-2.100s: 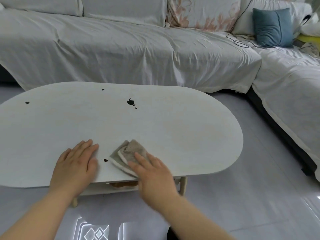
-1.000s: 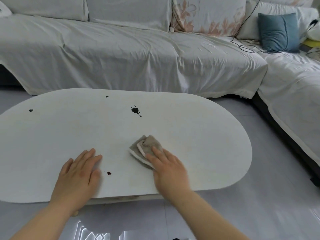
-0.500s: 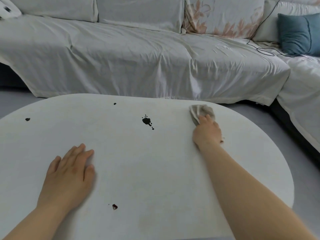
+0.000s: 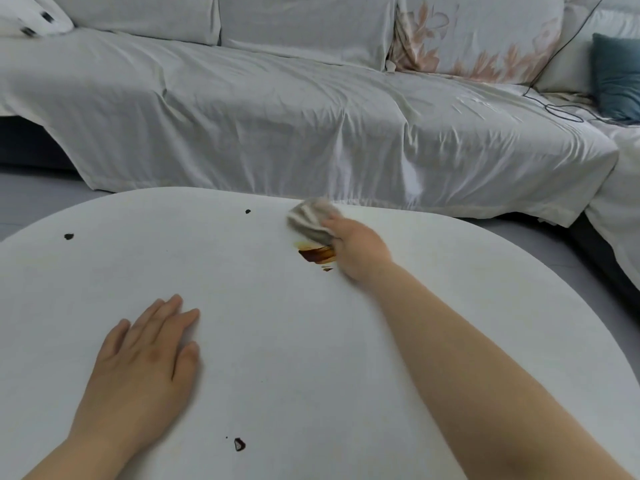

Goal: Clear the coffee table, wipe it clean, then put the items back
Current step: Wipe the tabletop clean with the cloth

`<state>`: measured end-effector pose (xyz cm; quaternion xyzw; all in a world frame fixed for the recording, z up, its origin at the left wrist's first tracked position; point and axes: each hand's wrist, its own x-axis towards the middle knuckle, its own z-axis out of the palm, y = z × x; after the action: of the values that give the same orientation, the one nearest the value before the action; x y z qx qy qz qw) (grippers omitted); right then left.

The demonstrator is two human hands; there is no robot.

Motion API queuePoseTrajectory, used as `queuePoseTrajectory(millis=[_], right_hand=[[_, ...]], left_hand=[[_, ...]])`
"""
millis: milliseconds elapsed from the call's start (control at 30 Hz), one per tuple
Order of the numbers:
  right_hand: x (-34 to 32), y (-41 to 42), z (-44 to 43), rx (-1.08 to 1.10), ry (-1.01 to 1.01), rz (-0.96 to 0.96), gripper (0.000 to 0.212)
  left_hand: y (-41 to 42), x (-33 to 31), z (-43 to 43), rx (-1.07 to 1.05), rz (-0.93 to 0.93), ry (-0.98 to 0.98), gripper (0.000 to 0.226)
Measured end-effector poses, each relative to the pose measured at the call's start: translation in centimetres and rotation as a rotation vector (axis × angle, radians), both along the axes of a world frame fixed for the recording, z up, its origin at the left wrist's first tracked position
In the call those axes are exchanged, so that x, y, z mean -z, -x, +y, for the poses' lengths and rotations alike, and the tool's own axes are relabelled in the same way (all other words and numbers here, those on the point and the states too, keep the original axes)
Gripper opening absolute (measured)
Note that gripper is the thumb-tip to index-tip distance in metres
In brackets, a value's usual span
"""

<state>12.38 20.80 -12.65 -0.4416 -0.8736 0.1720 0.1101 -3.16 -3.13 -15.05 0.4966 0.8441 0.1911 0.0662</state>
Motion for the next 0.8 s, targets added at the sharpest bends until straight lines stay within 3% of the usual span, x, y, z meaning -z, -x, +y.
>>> queuePoseTrajectory(millis=[100, 167, 233, 367, 467, 533, 700, 800], right_hand=[[-0.4, -2.7, 2.2, 0.233, -0.022, -0.055, 0.048], [-0.4, -2.0, 1.9, 0.272, -0.012, -0.078, 0.05], [-0.2, -0.1, 0.1, 0.205, -0.012, -0.052, 0.05], [1.4, 3.2, -5.3, -0.149, -0.07, -0.025, 0.046], [1.0, 2.0, -4.5, -0.243, -0.08, -0.073, 0.046], [0.6, 0.1, -2.4, -0.177, -0.077, -0.101, 0.048], [-0.2, -0.5, -0.5, 0.231, -0.032, -0.138, 0.051], [0.6, 3.7, -4.4, 0.046, -0.069, -0.053, 0.056]], left_hand=[[-0.1, -0.1, 0.0, 0.0, 0.001, 0.012, 0.062], [-0.1, -0.3, 0.0, -0.005, 0.002, 0.019, 0.064], [-0.2, -0.3, 0.0, -0.005, 0.002, 0.023, 0.063], [-0.1, -0.4, 0.0, -0.002, 0.0, 0.03, 0.058], [-0.1, -0.5, 0.1, 0.0, -0.003, 0.037, 0.064], [0.0, -0.5, 0.0, 0.0, -0.003, 0.037, 0.065], [-0.1, -0.6, 0.1, 0.001, 0.007, 0.053, 0.062], [-0.2, -0.7, 0.0, 0.005, 0.011, 0.061, 0.06]])
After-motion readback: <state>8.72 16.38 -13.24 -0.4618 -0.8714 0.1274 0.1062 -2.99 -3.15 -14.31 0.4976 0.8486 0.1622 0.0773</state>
